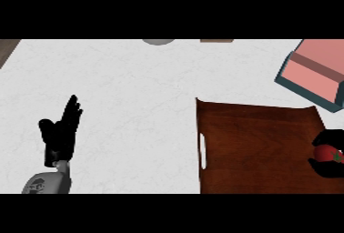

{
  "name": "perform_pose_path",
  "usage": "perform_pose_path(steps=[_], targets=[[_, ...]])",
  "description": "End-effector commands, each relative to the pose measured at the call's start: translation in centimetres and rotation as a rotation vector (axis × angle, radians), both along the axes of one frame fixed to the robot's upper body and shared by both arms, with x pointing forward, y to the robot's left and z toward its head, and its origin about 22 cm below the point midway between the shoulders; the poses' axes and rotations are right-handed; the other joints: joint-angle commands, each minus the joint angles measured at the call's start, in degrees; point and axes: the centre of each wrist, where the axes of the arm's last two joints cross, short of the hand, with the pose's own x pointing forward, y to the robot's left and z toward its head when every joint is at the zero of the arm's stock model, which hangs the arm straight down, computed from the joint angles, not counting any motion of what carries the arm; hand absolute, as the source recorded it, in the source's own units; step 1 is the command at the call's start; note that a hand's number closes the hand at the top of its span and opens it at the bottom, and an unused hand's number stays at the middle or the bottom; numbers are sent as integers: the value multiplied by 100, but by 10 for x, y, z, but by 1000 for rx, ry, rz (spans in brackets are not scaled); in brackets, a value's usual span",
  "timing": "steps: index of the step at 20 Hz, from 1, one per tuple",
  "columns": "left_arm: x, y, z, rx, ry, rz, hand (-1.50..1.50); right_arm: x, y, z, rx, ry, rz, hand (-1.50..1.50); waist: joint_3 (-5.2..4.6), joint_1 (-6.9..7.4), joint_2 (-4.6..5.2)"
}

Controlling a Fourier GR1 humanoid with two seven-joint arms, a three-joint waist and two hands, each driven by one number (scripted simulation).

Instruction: Pick the tomato from the tray and place it in the cardboard box

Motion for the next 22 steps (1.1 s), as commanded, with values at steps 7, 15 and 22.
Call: perform_pose_path(steps=[7, 15, 22], targets=[[3, -25, 2, 2, 1, 3, 0, 14, 40, -5, -24, -66, 121, 150, 13, 16, 3], [0, 2, -6, 9, -6, 1, 0, 54, 169, 38, -50, -105, 313, 150, 10, 30, 5], [-1, 3, 0, 0, 4, 1, 0, 34, 174, 103, -69, -301, 329, 150, 10, -1, -4]])
